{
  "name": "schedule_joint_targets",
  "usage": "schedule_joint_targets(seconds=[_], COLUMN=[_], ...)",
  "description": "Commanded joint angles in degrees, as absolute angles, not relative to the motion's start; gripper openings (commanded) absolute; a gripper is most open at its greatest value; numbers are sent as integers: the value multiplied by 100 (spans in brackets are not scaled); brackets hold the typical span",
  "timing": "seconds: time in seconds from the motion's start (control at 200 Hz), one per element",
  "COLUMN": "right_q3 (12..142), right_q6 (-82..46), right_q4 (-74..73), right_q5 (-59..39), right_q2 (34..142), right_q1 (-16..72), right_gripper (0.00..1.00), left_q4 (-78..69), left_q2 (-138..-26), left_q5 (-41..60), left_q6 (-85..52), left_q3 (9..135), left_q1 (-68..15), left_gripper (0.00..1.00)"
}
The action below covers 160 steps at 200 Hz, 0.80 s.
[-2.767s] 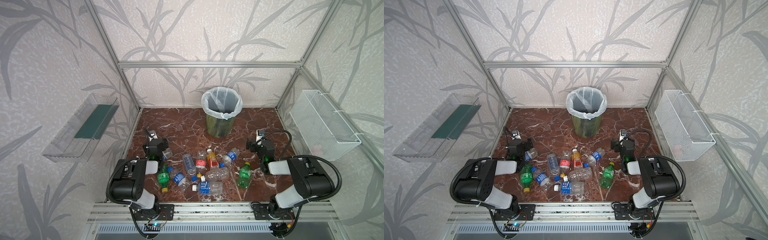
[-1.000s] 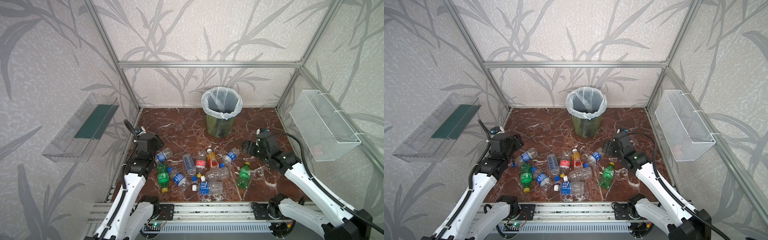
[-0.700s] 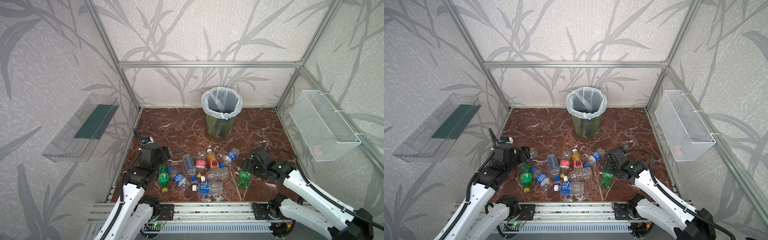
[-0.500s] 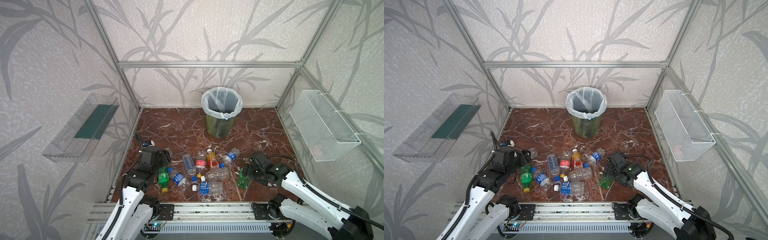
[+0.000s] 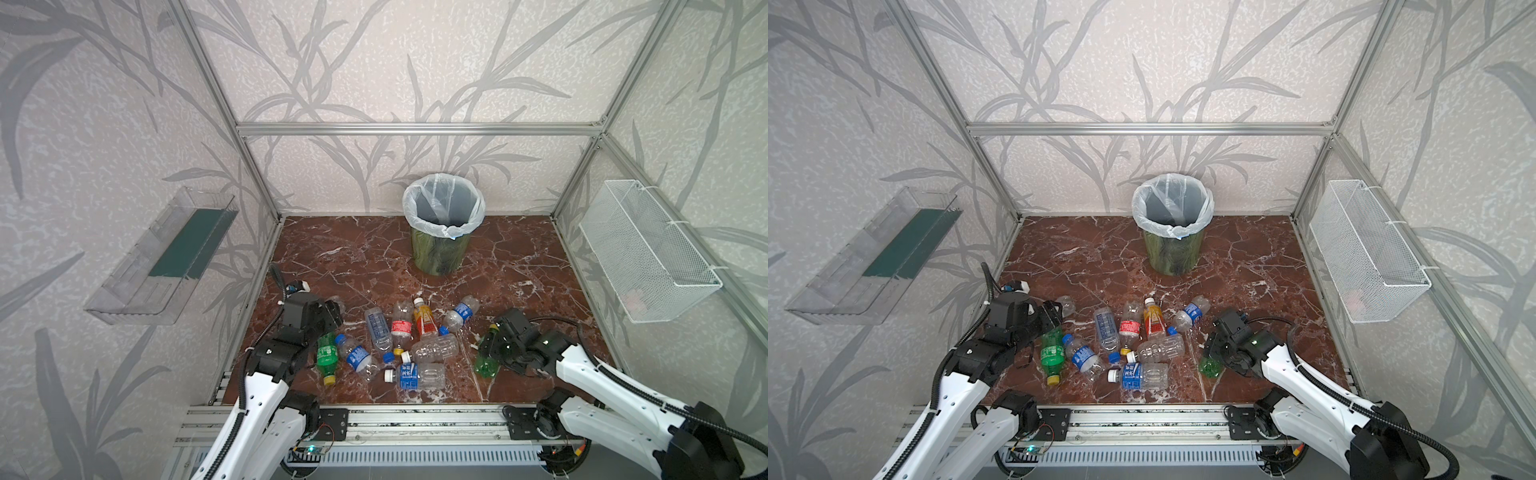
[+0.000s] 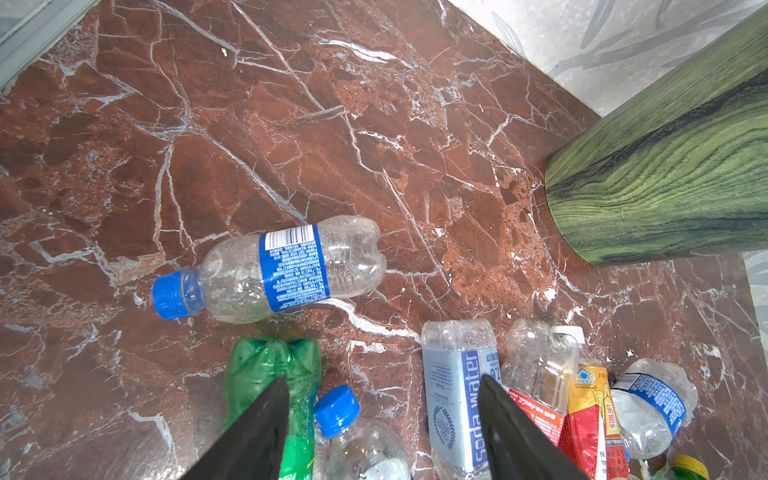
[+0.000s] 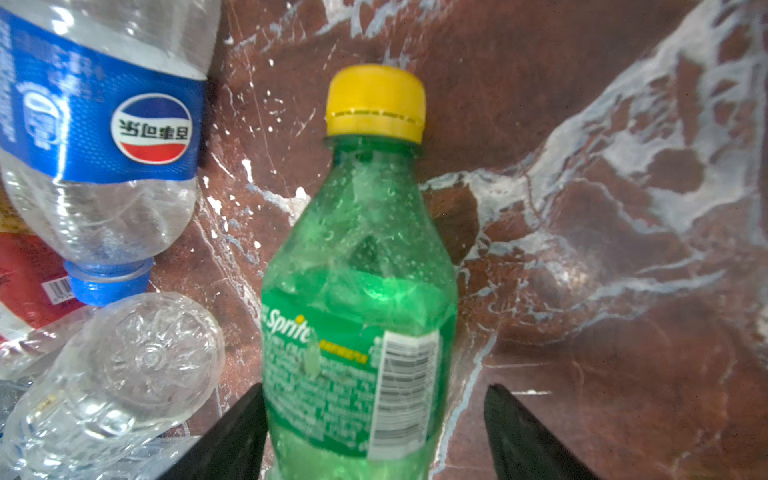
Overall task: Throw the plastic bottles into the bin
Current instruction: 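Lift the Sprite bottle with the right gripper and carry it over the bin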
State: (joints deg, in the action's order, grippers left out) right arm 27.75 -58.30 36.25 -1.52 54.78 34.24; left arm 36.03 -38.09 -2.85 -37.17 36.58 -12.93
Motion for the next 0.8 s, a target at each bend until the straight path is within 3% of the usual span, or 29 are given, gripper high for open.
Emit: schedule_joint_targets(seconds=[0.0, 0.32, 0.58, 0.795], right_q3=[2665, 2514, 2597, 3407], right_q6=[-5906, -5985, -6031, -5574], right_q4=[3430, 3353, 3362, 2971], right_q5=[-204, -178, 26, 254], right_q2=[5476, 4989, 4064, 3775], right_q1=[3440, 3444, 3444, 3343], right_gripper=[75, 56, 52, 51], left_q4=[3749, 3861, 3902, 3913], left_q2=[-3771, -3740, -3708, -3760], left_q5=[-256, -251, -220, -169], left_q6=[-3771, -3745, -3745, -3735], left_q3=[3674, 3727, 3798, 3879], left_q1=[-1310, -1318, -1318, -1328], left_gripper=[72, 72, 72, 72])
